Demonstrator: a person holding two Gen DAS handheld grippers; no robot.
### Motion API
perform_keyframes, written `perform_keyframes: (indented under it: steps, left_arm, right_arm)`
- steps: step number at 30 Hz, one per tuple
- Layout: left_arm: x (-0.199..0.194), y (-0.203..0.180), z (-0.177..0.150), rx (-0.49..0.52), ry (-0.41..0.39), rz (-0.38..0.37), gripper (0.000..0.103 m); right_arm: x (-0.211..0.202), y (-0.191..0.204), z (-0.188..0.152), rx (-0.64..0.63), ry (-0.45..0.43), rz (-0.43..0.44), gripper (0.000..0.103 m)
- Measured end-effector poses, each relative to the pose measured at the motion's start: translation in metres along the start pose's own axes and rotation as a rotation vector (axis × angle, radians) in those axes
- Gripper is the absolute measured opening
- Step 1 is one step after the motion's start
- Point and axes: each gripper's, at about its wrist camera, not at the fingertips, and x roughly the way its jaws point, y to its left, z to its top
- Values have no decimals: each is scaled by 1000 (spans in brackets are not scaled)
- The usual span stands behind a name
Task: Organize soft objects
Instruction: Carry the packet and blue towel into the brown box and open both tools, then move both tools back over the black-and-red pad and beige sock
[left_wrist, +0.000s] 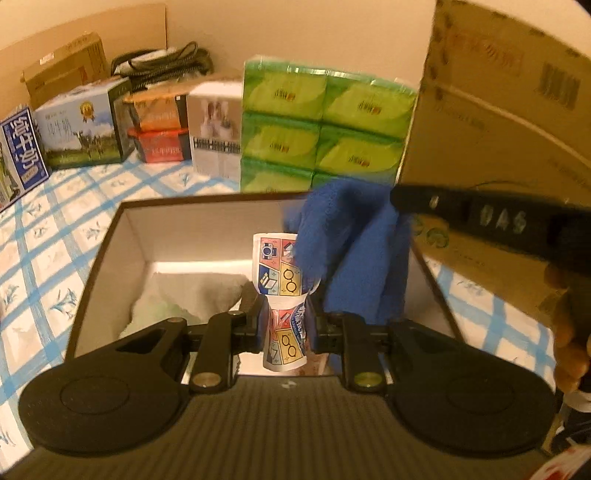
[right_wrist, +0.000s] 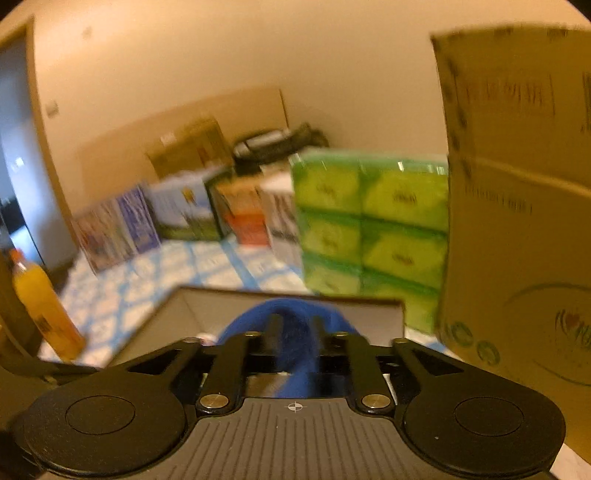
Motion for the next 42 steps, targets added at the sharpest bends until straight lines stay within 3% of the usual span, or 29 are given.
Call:
perform_keyframes:
  steps: [1,2,10,19,32,42]
  left_arm:
    - [5,0,-1,0,9,5,19]
    - [9,1,-2,0,15,8,19]
    - [29,2,-2,-4,35,19,20]
    - [29,-2,5,-7,-7,16,55]
    - [-1,-2,-8,-30,10,-41,55]
    - [-70,-8,-35,-42,-32,-115,55]
  right_arm:
    - [5,-3,-3,5,14,-11,43]
    - [8,-7,-6,17,18,-19,46]
    - [12,-23,-28,37,75,-55,46]
    - [7,-36,-38,63,94,-70,51]
    - [-29,-20,-58,21,115,-56,56]
    - [-89,6,-73,30,81,-37,56]
